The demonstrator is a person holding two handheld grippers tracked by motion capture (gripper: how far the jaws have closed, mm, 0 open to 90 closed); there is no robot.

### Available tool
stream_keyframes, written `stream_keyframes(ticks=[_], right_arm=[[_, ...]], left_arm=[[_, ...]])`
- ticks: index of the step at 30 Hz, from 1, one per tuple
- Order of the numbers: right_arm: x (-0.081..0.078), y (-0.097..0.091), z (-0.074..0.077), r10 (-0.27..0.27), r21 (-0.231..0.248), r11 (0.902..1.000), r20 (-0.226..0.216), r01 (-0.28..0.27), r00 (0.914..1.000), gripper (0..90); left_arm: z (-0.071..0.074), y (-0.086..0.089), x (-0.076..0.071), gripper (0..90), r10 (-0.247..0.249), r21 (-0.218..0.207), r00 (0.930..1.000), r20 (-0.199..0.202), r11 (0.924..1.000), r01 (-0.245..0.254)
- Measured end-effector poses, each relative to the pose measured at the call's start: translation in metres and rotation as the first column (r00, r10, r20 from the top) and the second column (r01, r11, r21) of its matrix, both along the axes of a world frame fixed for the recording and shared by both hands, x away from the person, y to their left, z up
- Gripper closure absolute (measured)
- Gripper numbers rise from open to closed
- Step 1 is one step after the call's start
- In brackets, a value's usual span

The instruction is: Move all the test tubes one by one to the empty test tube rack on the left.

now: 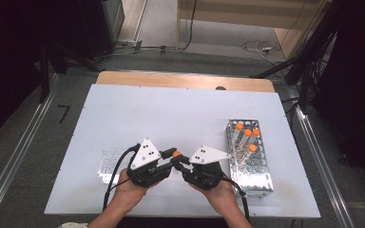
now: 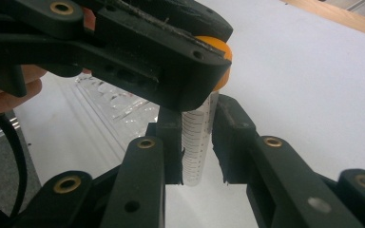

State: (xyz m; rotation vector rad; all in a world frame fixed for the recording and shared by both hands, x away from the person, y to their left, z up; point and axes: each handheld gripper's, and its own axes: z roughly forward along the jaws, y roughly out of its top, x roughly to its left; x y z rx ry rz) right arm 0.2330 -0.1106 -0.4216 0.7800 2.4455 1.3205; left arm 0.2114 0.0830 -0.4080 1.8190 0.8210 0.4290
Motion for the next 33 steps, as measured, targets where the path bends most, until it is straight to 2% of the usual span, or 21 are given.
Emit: stream_keyframes(ticks=[3, 4, 6, 12, 15, 18, 22, 28, 33], right_arm=[[0.002, -0.003, 0.002, 0.017, 0.022, 0.9996, -0.016, -0.017, 0.9997, 55.3], [0.002, -0.003, 0.002, 0.017, 0.022, 0.9996, -0.016, -0.017, 0.9997, 55.3], [0.002, -0.007, 0.003, 0.018, 0.036, 0.9992, -0.025, -0.017, 0.9995, 47.2], [0.002, -0.012, 0.002, -0.005, 0.036, 0.9993, -0.029, 0.006, 0.9996, 38.3], [0.001, -0.016, 0.002, -0.015, 0.030, 0.9994, -0.031, 0.016, 0.9994, 37.4], [0.001, -0.025, 0.004, -0.036, 0.018, 0.9992, -0.026, 0.036, 0.9990, 36.5], [0.000, -0.035, 0.006, -0.052, 0.009, 0.9986, -0.020, 0.053, 0.9984, 36.2], [-0.001, -0.050, 0.010, -0.084, 0.017, 0.9963, -0.021, 0.085, 0.9962, 36.3], [-0.002, -0.054, 0.009, -0.093, 0.013, 0.9956, -0.020, 0.093, 0.9955, 36.2]], left_arm=[[0.002, 0.004, 0.001, 70.7, 0.006, -0.010, 1.0000, 0.001, 0.9999, -0.006], [0.004, 0.007, 0.002, 70.7, 0.011, -0.021, 0.9999, -0.001, 0.9997, -0.011], [0.007, 0.014, 0.004, 70.7, 0.018, -0.047, 0.9998, -0.006, 0.9987, -0.018], [0.022, 0.036, 0.001, 70.7, 0.048, -0.115, 0.9988, 0.011, 0.9922, -0.047], [0.029, 0.050, -0.002, 70.6, 0.068, -0.120, 0.9975, 0.017, 0.9906, -0.066], [0.031, 0.067, -0.007, 70.6, 0.111, -0.092, 0.9936, 0.022, 0.9898, -0.109], [0.031, 0.093, -0.013, 70.6, 0.193, -0.064, 0.9808, 0.031, 0.9796, -0.190], [0.031, 0.133, -0.018, 70.6, 0.294, -0.081, 0.9555, 0.020, 0.9530, -0.292], [0.027, 0.153, -0.019, 70.6, 0.356, -0.078, 0.9345, 0.008, 0.9319, -0.354]])
